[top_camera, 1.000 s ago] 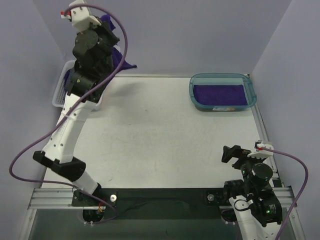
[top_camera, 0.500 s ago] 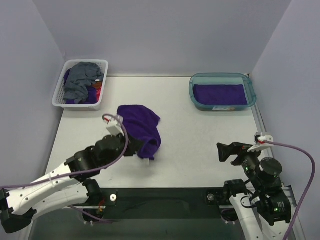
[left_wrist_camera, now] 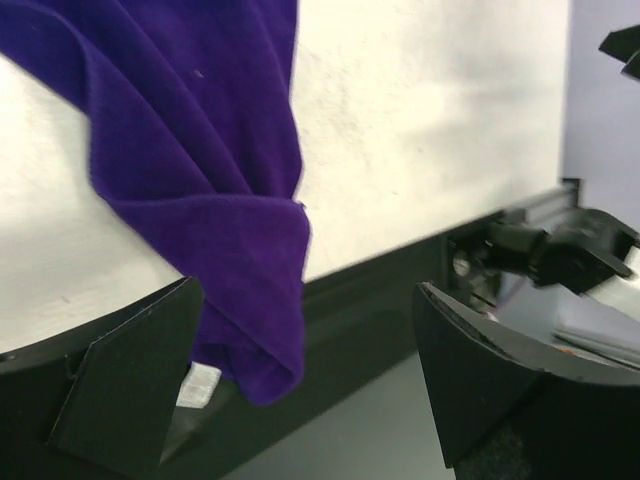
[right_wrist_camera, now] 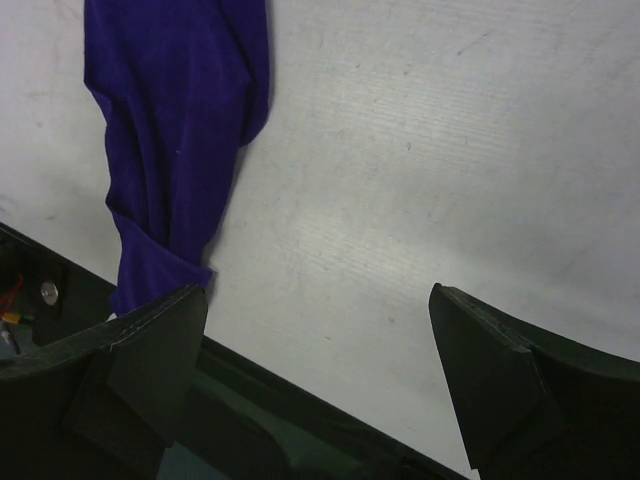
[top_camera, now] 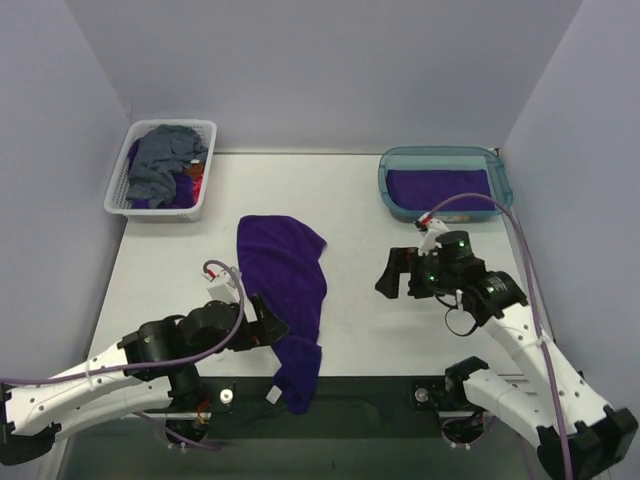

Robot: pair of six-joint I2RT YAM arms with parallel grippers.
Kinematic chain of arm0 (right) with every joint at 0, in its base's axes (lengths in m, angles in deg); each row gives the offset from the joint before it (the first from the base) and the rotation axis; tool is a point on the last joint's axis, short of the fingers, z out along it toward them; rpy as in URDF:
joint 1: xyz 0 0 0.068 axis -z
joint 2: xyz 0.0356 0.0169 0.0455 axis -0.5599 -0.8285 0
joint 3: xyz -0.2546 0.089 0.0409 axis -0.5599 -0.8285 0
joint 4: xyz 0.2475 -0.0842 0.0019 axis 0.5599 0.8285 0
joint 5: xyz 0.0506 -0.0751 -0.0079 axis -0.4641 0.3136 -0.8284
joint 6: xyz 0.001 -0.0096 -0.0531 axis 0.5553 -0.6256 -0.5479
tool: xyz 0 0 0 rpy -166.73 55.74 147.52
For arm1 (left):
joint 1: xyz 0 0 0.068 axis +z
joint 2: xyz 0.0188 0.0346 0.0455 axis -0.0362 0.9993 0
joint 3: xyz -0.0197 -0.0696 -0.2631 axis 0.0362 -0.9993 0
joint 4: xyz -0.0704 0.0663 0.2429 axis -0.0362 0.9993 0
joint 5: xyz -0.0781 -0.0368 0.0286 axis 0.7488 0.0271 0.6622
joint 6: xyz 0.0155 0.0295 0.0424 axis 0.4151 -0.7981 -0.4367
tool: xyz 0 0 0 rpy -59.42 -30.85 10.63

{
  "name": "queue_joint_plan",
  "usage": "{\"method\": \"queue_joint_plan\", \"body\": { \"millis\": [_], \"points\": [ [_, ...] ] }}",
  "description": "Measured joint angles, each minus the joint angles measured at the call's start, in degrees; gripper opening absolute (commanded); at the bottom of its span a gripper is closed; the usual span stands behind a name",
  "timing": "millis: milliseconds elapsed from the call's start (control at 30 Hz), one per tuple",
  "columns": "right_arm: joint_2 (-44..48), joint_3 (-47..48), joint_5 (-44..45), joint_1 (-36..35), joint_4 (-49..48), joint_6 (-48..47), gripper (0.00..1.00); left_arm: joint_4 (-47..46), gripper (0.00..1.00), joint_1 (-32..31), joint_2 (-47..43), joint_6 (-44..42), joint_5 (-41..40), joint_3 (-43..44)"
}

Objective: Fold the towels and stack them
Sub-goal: Move the towel to the center of the board, then flatten out the crumpled towel

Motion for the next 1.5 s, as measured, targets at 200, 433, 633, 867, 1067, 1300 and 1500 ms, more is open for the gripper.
{"method": "queue_joint_plan", "body": {
  "millis": [200,433,633,867,1067,1300,1500],
  "points": [
    [-18.9,6.4,5.8,-7.1,-4.3,2.3,0.99,0.8,0.96,6.5,15.0,-7.3,-5.7,7.7],
    [-41.5,18.3,8.3,-8.3,-12.7,7.6,0.79,-6.6,0.80,33.2,35.0,-19.7,0.6,12.0],
    [-54.3,24.7,9.3,-8.7,-20.1,16.2,0.74,-10.6,0.67,40.9,53.8,-26.4,4.8,20.6],
    [-64.1,26.3,9.7,-8.7,-27.7,26.8,0.74,-13.3,0.57,41.9,64.7,-29.3,8.7,24.6],
    [-68.7,28.6,8.9,-8.9,-33.2,33.8,0.70,-14.9,0.46,42.0,65.1,-29.5,11.0,21.1],
    [-72.9,31.4,6.5,-10.2,-36.3,37.4,0.45,-20.4,0.44,42.1,60.8,-28.5,12.2,14.9],
    [-73.3,31.8,6.1,-10.5,-34.3,35.8,0.09,-21.6,0.38,42.1,57.1,-26.9,15.3,10.7]
  ]
}}
